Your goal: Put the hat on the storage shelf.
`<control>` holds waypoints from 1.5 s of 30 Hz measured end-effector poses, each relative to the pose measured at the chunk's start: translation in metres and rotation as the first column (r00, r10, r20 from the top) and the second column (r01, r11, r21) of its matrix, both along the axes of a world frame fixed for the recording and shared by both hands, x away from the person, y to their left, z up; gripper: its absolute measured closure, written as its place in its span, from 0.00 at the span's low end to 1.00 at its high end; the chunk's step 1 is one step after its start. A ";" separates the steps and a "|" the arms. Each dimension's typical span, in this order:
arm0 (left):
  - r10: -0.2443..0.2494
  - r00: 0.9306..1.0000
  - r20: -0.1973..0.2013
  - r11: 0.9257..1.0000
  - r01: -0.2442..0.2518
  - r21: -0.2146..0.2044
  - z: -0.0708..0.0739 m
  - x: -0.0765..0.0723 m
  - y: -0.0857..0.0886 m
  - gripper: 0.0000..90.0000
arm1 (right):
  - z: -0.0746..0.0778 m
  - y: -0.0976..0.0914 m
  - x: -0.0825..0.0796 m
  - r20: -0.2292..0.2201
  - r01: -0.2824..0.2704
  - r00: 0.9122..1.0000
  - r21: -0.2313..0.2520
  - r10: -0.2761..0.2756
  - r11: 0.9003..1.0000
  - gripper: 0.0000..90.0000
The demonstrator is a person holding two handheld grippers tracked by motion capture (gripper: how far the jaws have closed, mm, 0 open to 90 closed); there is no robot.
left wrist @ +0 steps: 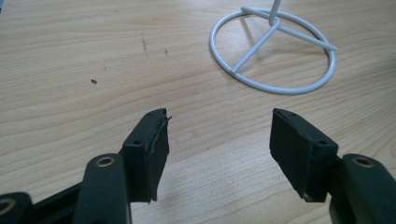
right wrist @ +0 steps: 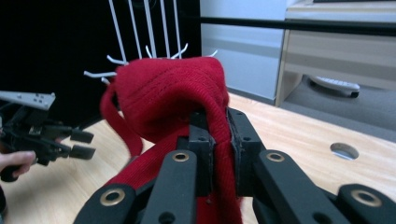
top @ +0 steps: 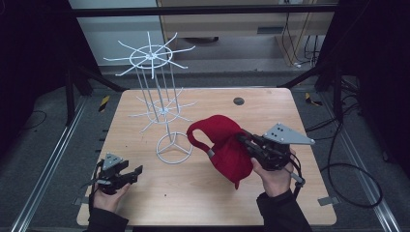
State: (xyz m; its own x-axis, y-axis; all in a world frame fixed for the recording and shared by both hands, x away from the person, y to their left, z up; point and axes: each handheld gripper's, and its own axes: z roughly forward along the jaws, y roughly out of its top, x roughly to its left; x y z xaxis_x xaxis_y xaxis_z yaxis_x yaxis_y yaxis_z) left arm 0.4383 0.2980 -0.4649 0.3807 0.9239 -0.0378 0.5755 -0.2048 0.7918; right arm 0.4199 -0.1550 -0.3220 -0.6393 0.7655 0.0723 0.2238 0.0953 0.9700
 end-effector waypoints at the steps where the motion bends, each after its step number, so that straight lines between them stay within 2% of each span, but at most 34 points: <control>1: 0.000 1.000 0.000 1.000 0.000 0.000 0.000 0.000 0.000 0.41 | 0.000 0.000 0.000 0.000 0.000 1.000 0.000 0.000 1.000 0.91; 8: -0.002 1.000 -0.002 1.000 0.002 -0.001 0.000 0.001 0.000 0.41 | 0.019 -0.005 0.000 0.049 0.063 0.997 0.074 -0.067 0.995 0.91; 10: -0.001 1.000 -0.003 1.000 0.001 -0.001 0.000 0.001 0.000 0.41 | 0.022 -0.007 0.000 0.055 0.066 0.996 0.085 -0.071 0.994 0.91; 16: -0.002 1.000 -0.002 1.000 0.002 0.003 -0.001 0.001 -0.001 0.41 | 0.042 -0.012 0.001 0.100 0.091 0.989 0.166 -0.108 0.982 0.91; 23: -0.005 1.000 -0.006 1.000 0.006 0.011 -0.002 0.002 -0.002 0.41 | 0.058 -0.009 0.002 0.136 0.098 0.983 0.178 -0.123 0.979 0.91; 24: -0.008 1.000 -0.008 1.000 0.008 0.012 -0.003 0.003 -0.003 0.41 | 0.067 -0.006 0.002 0.148 0.098 0.981 0.189 -0.127 0.977 0.91; 26: -0.009 1.000 -0.009 1.000 0.010 0.015 -0.003 0.003 -0.003 0.41 | 0.070 -0.006 0.002 0.157 0.097 0.979 0.188 -0.127 0.977 0.91; 27: -0.011 1.000 -0.010 1.000 0.011 0.015 -0.003 0.003 -0.003 0.41 | 0.080 -0.003 0.003 0.171 0.097 0.976 0.199 -0.132 0.975 0.91; 29: -0.011 1.000 -0.012 1.000 0.011 0.015 -0.003 0.003 -0.004 0.41 | 0.083 -0.002 0.003 0.176 0.095 0.976 0.203 -0.132 0.975 0.91; 30: -0.012 1.000 -0.013 1.000 0.012 0.015 -0.003 0.003 -0.003 0.41 | 0.093 0.000 0.005 0.187 0.091 0.973 0.216 -0.133 0.972 0.91; 31: -0.012 1.000 -0.013 1.000 0.012 0.015 -0.003 0.003 -0.003 0.41 | 0.093 0.000 0.005 0.187 0.091 0.973 0.216 -0.133 0.972 0.91; 32: -0.012 1.000 -0.010 1.000 0.012 0.012 -0.003 0.003 -0.003 0.41 | 0.101 0.003 0.006 0.198 0.085 0.971 0.231 -0.132 0.969 0.91; 33: -0.012 1.000 -0.010 1.000 0.012 0.012 -0.003 0.003 -0.003 0.41 | 0.101 0.003 0.006 0.198 0.085 0.971 0.231 -0.132 0.969 0.91; 34: -0.011 1.000 -0.009 1.000 0.011 0.010 -0.003 0.003 -0.003 0.41 | 0.110 0.006 0.008 0.204 0.077 0.971 0.239 -0.127 0.968 0.91; 39: -0.014 1.000 -0.011 1.000 0.014 0.013 -0.003 0.003 -0.003 0.41 | 0.124 0.014 0.011 0.226 0.067 0.966 0.256 -0.127 0.964 0.91; 43: -0.013 1.000 -0.010 1.000 0.013 0.011 -0.003 0.003 -0.003 0.41 | 0.132 0.019 0.015 0.228 0.055 0.966 0.278 -0.121 0.959 0.91; 45: -0.014 1.000 -0.008 1.000 0.014 0.009 -0.003 0.003 -0.002 0.41 | 0.134 0.020 0.015 0.233 0.056 0.965 0.271 -0.122 0.961 0.91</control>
State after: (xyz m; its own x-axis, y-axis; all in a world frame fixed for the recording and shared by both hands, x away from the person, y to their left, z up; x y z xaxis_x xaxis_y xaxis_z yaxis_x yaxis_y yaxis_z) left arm 0.4409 0.2955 -0.4674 0.3936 0.9187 -0.0324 0.5787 -0.2203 0.7853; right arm 0.4349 -0.1354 -0.1876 -0.5927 0.7955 0.1262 -0.0280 -0.1769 0.9838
